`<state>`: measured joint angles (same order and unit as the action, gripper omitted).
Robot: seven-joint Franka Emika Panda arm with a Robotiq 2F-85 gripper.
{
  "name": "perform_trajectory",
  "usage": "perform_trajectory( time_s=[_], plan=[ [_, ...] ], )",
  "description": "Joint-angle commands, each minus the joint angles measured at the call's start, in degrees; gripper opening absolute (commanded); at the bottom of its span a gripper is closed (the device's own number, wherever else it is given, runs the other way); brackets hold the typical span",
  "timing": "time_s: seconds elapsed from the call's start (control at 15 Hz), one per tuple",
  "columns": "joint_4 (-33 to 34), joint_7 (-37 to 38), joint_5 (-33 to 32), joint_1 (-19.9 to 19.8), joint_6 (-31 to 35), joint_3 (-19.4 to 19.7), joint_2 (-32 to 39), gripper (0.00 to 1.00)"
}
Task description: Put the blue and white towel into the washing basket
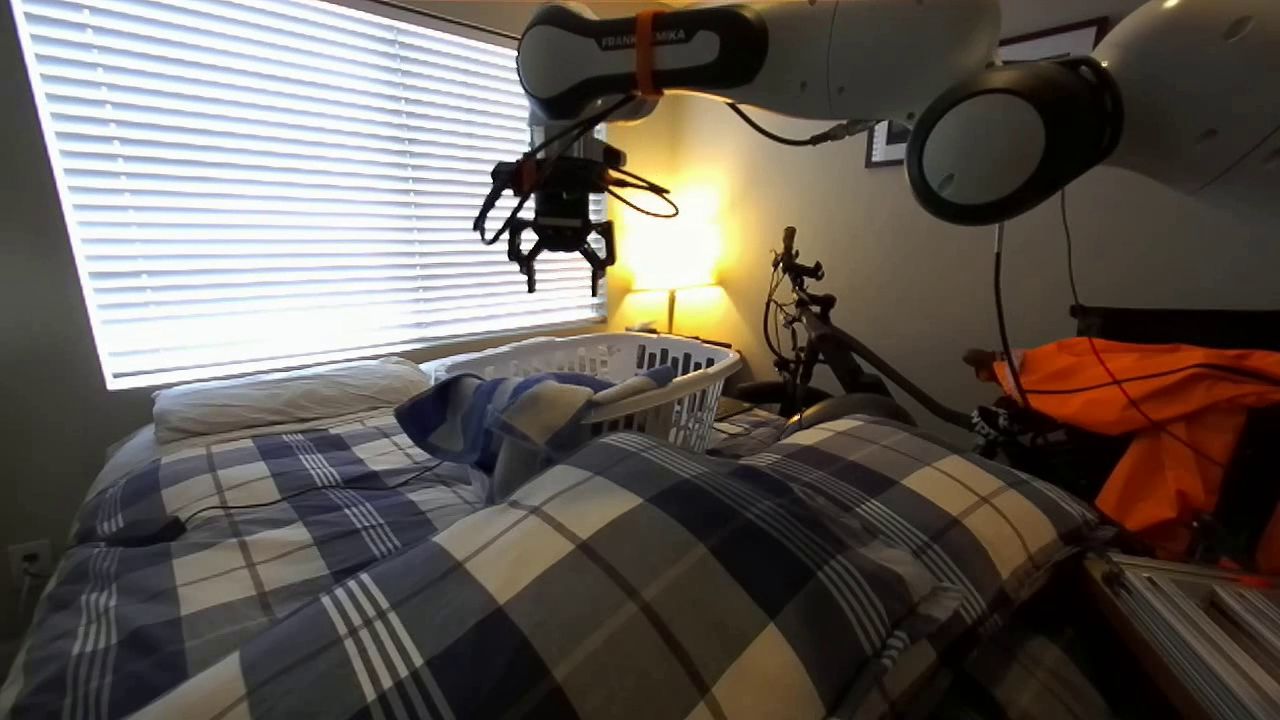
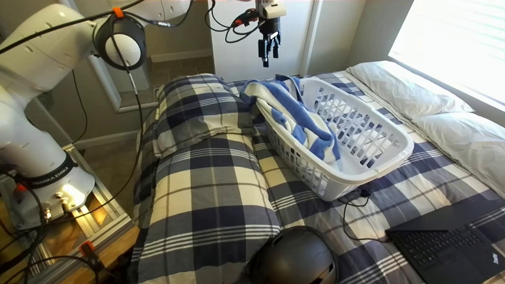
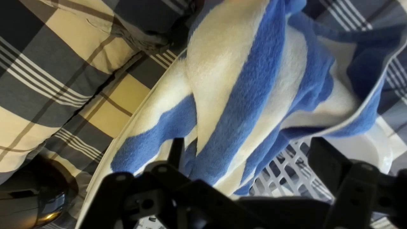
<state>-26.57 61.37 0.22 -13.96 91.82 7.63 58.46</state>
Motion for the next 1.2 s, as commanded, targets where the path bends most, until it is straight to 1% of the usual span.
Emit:
perform_trajectory(
  time_s=[0.0, 0.13, 0.27, 0.47, 0.6, 0.8, 0.93, 1.0, 1.13],
  plan=[
    [4.41, -4.88, 0.08, 3.17, -5.28, -1.72, 4.95, 1.0],
    [2.52, -6.12, -0.19, 5.25, -5.67, -1.9, 5.71, 1.0],
    [3.12, -5.01, -0.85, 6.95, -5.53, -1.17, 8.19, 1.0],
    [3.33, -4.08, -1.51, 8.5, -4.57, -0.5, 11.4, 1.0],
    [3.76, -2.45, -3.12, 9.34, -1.81, 0.9, 13.71, 1.0],
    [3.54, -1.38, -6.99, 10.73, 6.49, 3.68, 16.25, 1.0],
    [3.18, -2.3, -8.77, 11.26, 11.91, 4.7, 17.49, 1.0],
    [3.21, -2.82, -9.01, 11.36, 14.3, 4.68, 17.95, 1.0],
    [3.06, -6.07, -7.68, 11.29, 16.78, 2.96, 17.91, 1.0]
  ],
)
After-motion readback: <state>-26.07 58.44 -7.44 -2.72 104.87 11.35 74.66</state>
